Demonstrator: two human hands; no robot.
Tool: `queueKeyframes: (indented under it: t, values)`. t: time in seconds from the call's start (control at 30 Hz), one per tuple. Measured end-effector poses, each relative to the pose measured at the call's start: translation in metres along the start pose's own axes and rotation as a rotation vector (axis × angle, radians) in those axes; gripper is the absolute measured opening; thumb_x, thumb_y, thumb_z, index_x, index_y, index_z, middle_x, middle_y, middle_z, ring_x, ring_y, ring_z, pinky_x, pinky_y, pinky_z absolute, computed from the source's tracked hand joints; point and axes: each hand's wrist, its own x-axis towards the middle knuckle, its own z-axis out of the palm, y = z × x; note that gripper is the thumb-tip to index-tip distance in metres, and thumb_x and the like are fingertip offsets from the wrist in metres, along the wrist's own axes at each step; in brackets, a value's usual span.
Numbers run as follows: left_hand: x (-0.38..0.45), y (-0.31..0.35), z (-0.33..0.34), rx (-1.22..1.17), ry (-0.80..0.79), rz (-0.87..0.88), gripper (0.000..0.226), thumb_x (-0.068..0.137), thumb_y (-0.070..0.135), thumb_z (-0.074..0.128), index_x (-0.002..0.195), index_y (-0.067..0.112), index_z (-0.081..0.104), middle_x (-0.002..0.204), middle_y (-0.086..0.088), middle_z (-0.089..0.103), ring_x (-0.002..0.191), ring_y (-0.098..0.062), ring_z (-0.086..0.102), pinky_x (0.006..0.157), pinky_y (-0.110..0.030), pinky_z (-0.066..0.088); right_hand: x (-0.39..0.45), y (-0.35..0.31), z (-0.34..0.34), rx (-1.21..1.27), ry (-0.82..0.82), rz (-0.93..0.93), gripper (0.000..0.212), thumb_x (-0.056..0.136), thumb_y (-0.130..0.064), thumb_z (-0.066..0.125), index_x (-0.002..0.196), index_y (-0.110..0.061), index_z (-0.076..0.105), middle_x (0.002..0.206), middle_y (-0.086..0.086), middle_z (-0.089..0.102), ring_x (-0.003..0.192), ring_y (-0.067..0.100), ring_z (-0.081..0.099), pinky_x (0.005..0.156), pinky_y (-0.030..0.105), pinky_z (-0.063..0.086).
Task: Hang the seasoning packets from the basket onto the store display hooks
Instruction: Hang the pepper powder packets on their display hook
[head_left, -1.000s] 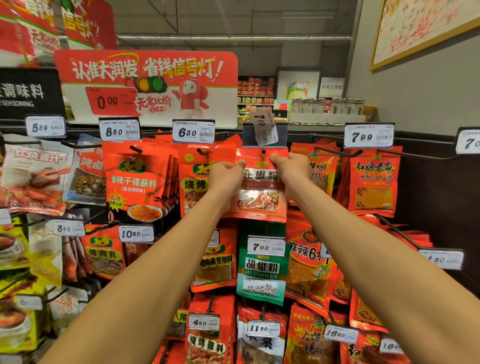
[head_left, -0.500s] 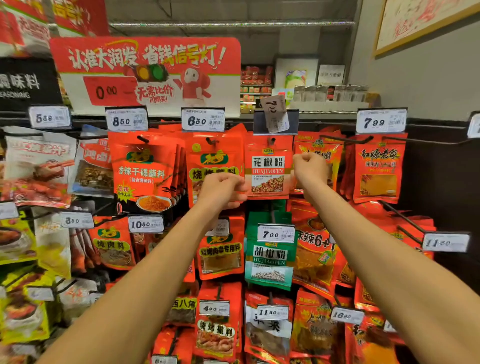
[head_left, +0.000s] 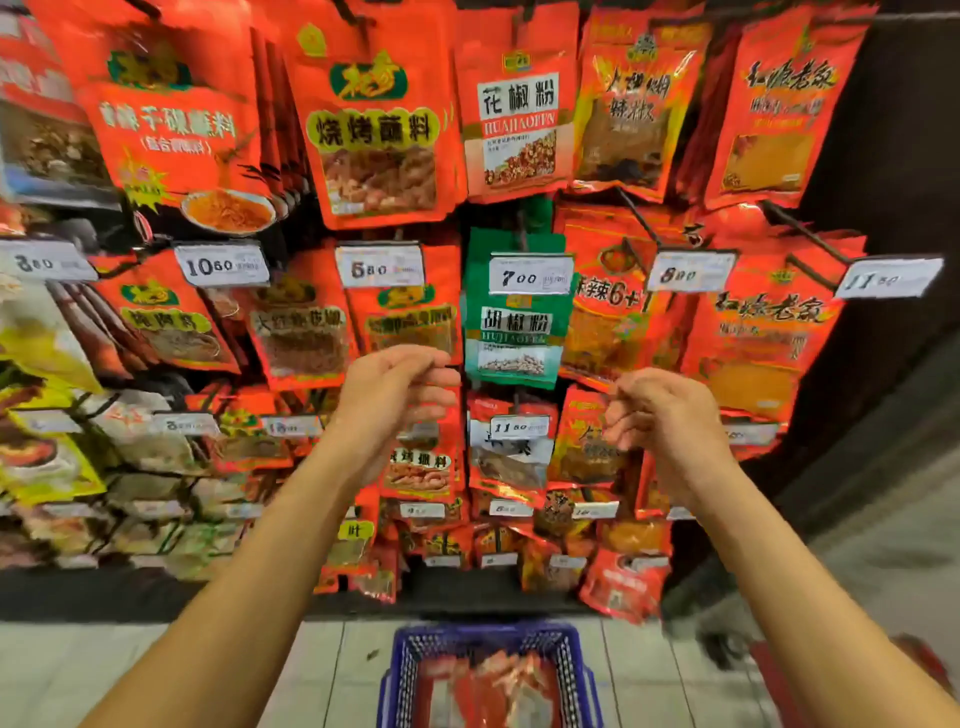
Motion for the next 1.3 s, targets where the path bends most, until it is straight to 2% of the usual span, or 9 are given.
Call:
queueKeyframes:
  t: [0.17, 0.3, 0.43, 0.6, 0.83, 0.97, 1.03, 1.13, 1.3]
  values:
    - [-0.039, -0.106, 0.001, 0.008, 0.071, -0.304, 0.024, 0.101, 0.014, 0.05, 0.086, 0.015, 0.068, 0.073, -0.002, 0.068, 0.056, -0.011, 0.06, 0.047, -0.018, 0.047, -0.031, 0.122, -0.02, -0.058, 0.0, 0.307, 0.022, 0.093, -0.003, 0.051, 0.074, -0.006, 0.062, 0.052, 0.008, 0.062, 0.038, 0.019, 0.056, 0.038, 0.023, 0.041]
    - [-0.069, -0.19, 0.001, 0.017, 0.09, -0.554, 0.028, 0.099, 0.01, 0.044, 0.076, 0.021, 0.056, 0.074, -0.001, 0.047, 0.062, -0.013, 0.04, 0.058, -0.026, 0.03, -0.062, 0.212, -0.033, -0.168, -0.018, 0.559, 0.024, 0.096, -0.004, 0.053, 0.075, -0.009, 0.062, 0.048, 0.003, 0.061, 0.036, 0.016, 0.054, 0.037, 0.018, 0.041]
    - [-0.097, -0.271, -0.002, 0.114, 0.204, -0.78, 0.014, 0.097, 0.017, 0.053, 0.092, 0.017, 0.066, 0.086, -0.006, 0.065, 0.069, -0.017, 0.059, 0.069, -0.029, 0.047, -0.093, 0.293, -0.049, -0.273, -0.051, 0.77, 0.026, 0.094, 0.002, 0.049, 0.073, -0.008, 0.061, 0.047, 0.004, 0.062, 0.034, 0.013, 0.053, 0.039, 0.018, 0.041]
    - [-0.119, -0.386, -0.015, 0.165, 0.298, -1.02, 0.016, 0.092, 0.018, 0.061, 0.102, 0.008, 0.069, 0.088, -0.008, 0.074, 0.074, -0.021, 0.068, 0.058, -0.027, 0.054, -0.127, 0.401, -0.063, -0.385, -0.04, 0.986, 0.017, 0.09, -0.011, 0.06, 0.074, -0.012, 0.066, 0.066, 0.01, 0.07, 0.051, 0.021, 0.066, 0.047, 0.027, 0.051]
    - [-0.123, -0.584, -0.046, 0.259, 0.214, -1.17, 0.011, 0.095, 0.022, 0.061, 0.099, 0.014, 0.068, 0.07, 0.001, 0.076, 0.07, -0.019, 0.071, 0.066, -0.031, 0.055, -0.158, 0.61, -0.062, -0.477, -0.086, 1.195, 0.007, 0.094, -0.01, 0.06, 0.09, -0.007, 0.064, 0.07, 0.011, 0.066, 0.058, 0.026, 0.062, 0.052, 0.028, 0.049]
    - [-0.114, -0.7, -0.065, 0.299, 0.16, -1.237, 0.015, 0.098, 0.012, 0.055, 0.085, 0.016, 0.061, 0.056, 0.004, 0.068, 0.05, -0.013, 0.066, 0.046, -0.021, 0.052, -0.162, 0.733, -0.058, -0.744, -0.305, 1.114, 0.015, 0.099, -0.006, 0.052, 0.088, -0.009, 0.06, 0.082, 0.011, 0.063, 0.062, 0.021, 0.059, 0.048, 0.022, 0.047]
    - [-0.107, -0.751, -0.075, 0.277, 0.124, -1.29, 0.025, 0.101, 0.011, 0.049, 0.078, 0.016, 0.057, 0.048, 0.007, 0.064, 0.042, -0.011, 0.062, 0.04, -0.015, 0.047, -0.155, 0.786, -0.053, -0.968, -0.48, 0.986, 0.018, 0.099, -0.007, 0.048, 0.09, -0.005, 0.063, 0.094, 0.018, 0.064, 0.08, 0.032, 0.065, 0.063, 0.027, 0.049]
    - [-0.103, -0.811, -0.088, 0.298, 0.025, -1.335, 0.023, 0.102, 0.017, 0.045, 0.084, 0.014, 0.06, 0.06, 0.002, 0.069, 0.048, -0.011, 0.065, 0.051, -0.015, 0.048, -0.136, 0.852, -0.048, -1.226, -0.59, 0.795, 0.03, 0.091, -0.016, 0.052, 0.118, -0.011, 0.063, 0.114, 0.018, 0.068, 0.104, 0.041, 0.064, 0.083, 0.041, 0.053]
    - [-0.104, -0.873, -0.09, 0.238, -0.021, -1.388, 0.03, 0.101, 0.012, 0.04, 0.074, 0.017, 0.05, 0.069, -0.004, 0.055, 0.059, -0.018, 0.048, 0.056, -0.025, 0.036, -0.092, 0.941, -0.026, -1.288, -0.694, 0.59, 0.061, 0.091, -0.018, 0.056, 0.149, -0.027, 0.038, 0.122, 0.019, 0.066, 0.107, 0.043, 0.063, 0.078, 0.04, 0.048]
